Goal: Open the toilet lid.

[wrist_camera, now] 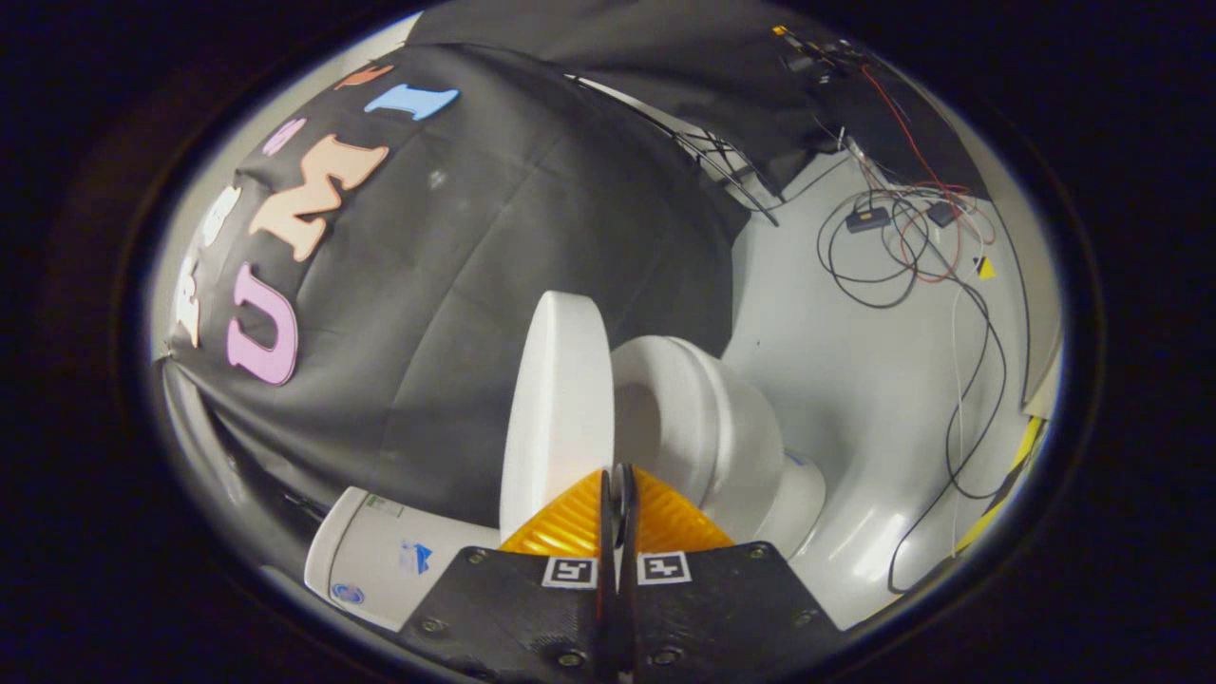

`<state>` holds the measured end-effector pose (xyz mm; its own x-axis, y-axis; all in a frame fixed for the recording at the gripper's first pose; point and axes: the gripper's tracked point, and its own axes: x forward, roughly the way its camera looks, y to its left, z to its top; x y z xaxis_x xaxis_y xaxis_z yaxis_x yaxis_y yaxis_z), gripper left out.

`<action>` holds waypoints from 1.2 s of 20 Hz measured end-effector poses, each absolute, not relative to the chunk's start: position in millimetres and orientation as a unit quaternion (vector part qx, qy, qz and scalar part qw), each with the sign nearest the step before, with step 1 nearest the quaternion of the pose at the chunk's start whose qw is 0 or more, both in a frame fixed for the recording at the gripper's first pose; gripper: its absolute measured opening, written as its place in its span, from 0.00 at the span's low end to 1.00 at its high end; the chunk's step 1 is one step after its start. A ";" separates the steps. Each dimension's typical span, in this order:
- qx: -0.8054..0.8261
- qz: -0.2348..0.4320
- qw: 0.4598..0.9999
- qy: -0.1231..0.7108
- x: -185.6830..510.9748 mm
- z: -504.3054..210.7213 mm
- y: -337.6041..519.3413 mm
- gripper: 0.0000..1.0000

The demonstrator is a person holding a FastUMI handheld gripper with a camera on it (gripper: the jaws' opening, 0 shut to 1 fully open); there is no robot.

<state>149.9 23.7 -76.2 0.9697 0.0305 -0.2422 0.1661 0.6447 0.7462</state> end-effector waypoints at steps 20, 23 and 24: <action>0.286 -0.074 0.954 0.051 123.9 5.9 76.5 0.01; 0.267 -0.071 0.960 0.044 118.6 17.0 90.5 0.01; 0.262 -0.071 0.961 0.044 117.8 21.3 95.6 0.01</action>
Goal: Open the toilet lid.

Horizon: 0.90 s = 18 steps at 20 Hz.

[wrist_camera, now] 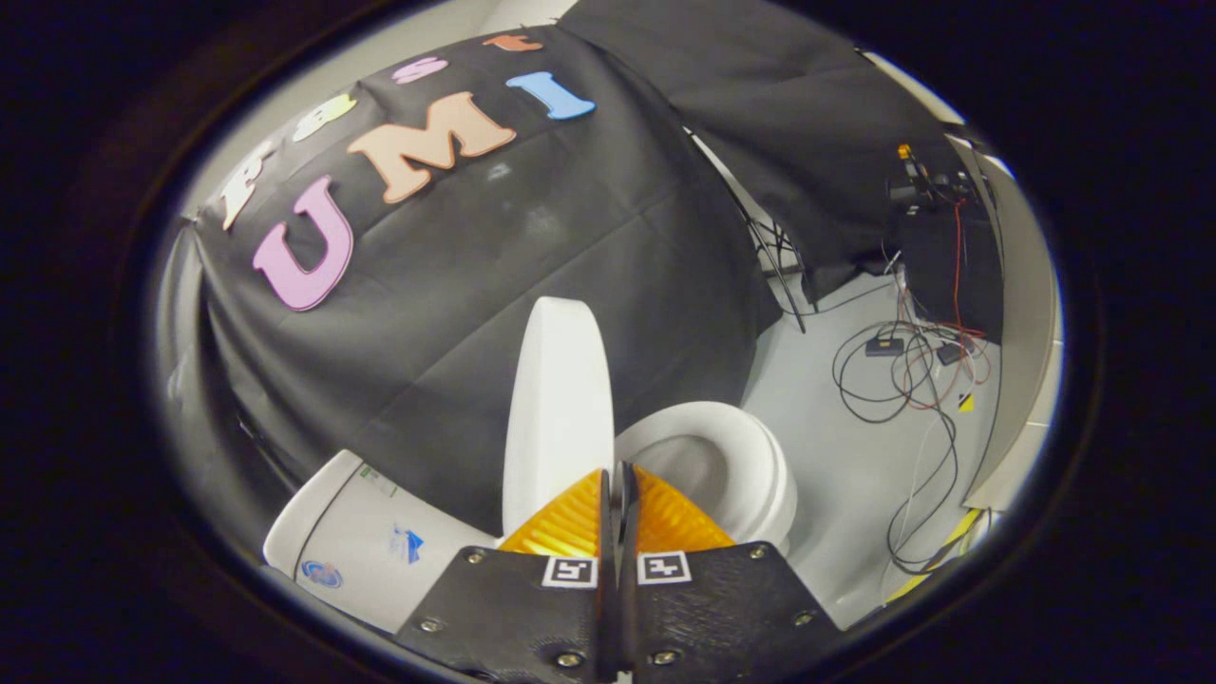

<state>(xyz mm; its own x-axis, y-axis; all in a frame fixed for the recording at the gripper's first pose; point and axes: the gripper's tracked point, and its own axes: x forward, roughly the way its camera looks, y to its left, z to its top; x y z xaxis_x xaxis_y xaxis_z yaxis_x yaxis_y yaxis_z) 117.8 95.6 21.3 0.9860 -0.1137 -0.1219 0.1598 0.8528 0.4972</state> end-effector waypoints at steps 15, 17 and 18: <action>0.180 -0.058 0.981 0.041 101.2 55.6 152.7 0.01; 0.171 -0.054 0.983 0.040 98.1 59.5 160.4 0.01; 0.167 -0.052 0.984 0.038 97.0 61.8 164.6 0.01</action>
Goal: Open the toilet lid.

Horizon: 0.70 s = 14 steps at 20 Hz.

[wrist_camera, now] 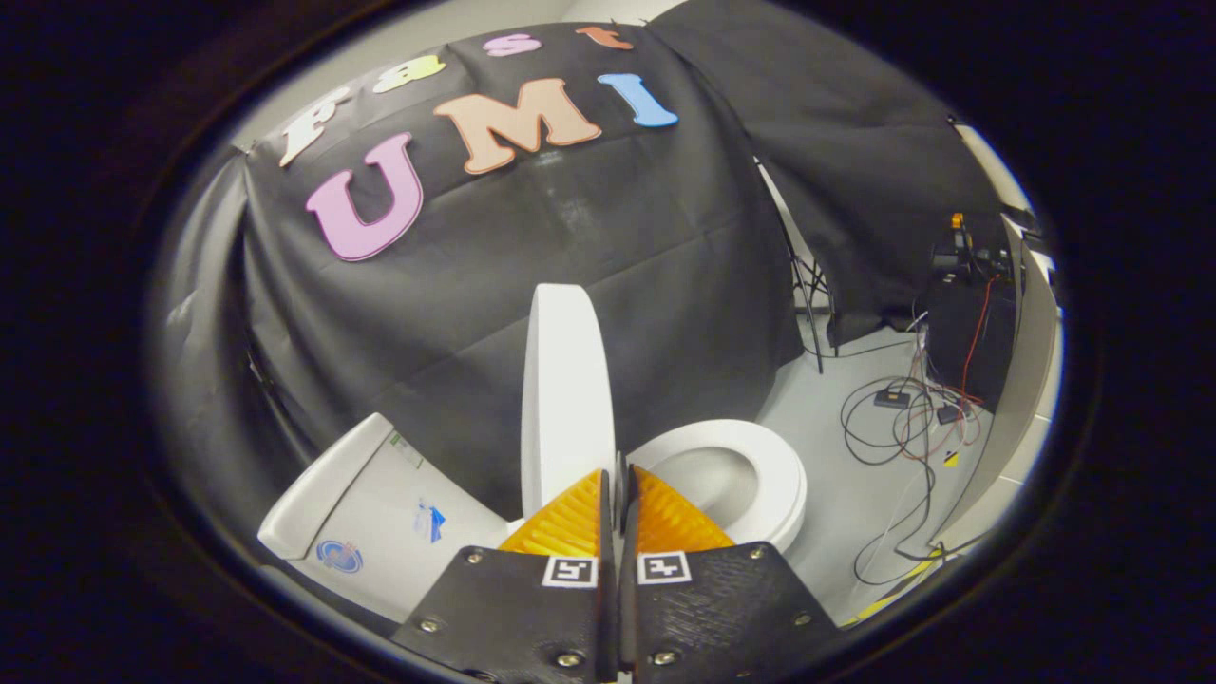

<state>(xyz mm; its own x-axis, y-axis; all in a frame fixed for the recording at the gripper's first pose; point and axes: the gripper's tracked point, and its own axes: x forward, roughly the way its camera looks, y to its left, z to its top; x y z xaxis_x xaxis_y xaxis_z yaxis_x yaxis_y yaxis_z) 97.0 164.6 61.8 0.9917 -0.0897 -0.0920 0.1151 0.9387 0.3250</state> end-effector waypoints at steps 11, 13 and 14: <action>0.093 -0.039 0.994 0.037 82.9 84.7 218.8 0.01; 0.081 -0.034 0.995 0.036 80.4 88.1 229.0 0.01; 0.080 -0.032 0.996 0.035 78.3 88.8 234.1 0.01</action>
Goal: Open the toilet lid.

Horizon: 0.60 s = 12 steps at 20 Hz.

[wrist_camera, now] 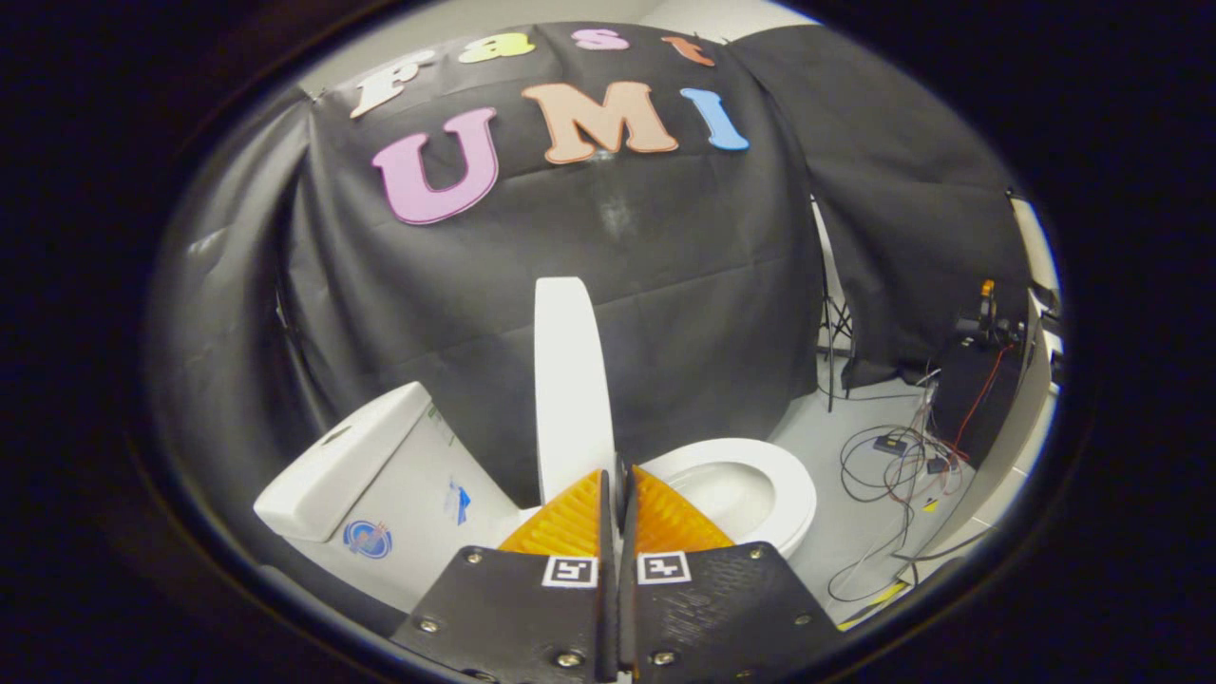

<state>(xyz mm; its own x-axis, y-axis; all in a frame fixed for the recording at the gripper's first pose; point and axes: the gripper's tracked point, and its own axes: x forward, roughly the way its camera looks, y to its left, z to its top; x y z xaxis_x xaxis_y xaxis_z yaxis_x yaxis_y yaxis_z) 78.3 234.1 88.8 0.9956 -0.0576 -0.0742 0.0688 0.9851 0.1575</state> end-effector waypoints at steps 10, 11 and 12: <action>0.050 -0.001 0.999 0.023 68.2 97.0 283.0 0.01; 0.044 0.001 0.999 0.023 68.2 96.1 288.7 0.01; 0.034 0.003 0.999 0.024 67.4 96.6 293.6 0.01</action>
